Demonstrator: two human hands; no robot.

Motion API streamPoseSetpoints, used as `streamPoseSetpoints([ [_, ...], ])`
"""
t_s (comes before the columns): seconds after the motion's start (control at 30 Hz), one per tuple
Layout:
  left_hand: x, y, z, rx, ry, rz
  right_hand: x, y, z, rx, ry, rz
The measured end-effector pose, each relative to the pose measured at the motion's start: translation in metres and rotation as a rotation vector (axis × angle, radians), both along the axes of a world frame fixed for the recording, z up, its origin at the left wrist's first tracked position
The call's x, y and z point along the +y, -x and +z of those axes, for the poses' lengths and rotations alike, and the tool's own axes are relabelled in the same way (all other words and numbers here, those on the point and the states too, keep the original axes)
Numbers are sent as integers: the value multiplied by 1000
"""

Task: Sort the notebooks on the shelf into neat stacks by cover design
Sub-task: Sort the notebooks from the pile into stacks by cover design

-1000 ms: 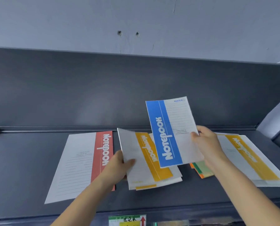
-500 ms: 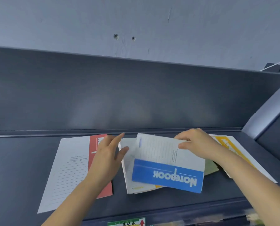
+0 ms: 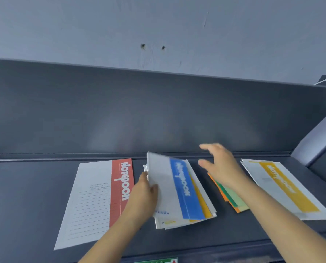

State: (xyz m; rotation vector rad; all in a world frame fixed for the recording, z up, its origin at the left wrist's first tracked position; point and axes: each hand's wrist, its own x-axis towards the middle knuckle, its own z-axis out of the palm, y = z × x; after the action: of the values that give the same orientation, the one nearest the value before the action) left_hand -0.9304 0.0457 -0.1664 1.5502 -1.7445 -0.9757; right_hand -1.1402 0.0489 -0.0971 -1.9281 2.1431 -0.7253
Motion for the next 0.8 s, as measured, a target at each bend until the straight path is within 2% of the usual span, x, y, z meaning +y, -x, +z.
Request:
streamPoseSetpoints([
  [0.1, -1, -2, -20, -254, -121, -115, 11, 7, -39, -189, -397, -99],
  [0.13, 0, -2, -21, -329, -124, -124, 15, 6, -49, -266, -485, -105],
  [0.2, -1, -1, -20, -379, -146, -117, 19, 2, -63, -438, -541, -130],
  [0.37, -8, 10, -26, -288, -173, -79, 17, -4, -67, -709, -535, -228],
  [0.43, -11, 13, -28, -193, -216, -14, 14, -3, -71, -850, -553, -238],
  [0.57, -21, 12, -29, 3, -355, 53, 8, -2, -70, -894, -604, -251],
  [0.67, -22, 15, -26, 16, -357, 67, 7, -4, -69, -975, -631, -242],
  [0.8, -25, 13, -25, 47, -343, 61, 7, -8, -69, -1012, -556, -189],
])
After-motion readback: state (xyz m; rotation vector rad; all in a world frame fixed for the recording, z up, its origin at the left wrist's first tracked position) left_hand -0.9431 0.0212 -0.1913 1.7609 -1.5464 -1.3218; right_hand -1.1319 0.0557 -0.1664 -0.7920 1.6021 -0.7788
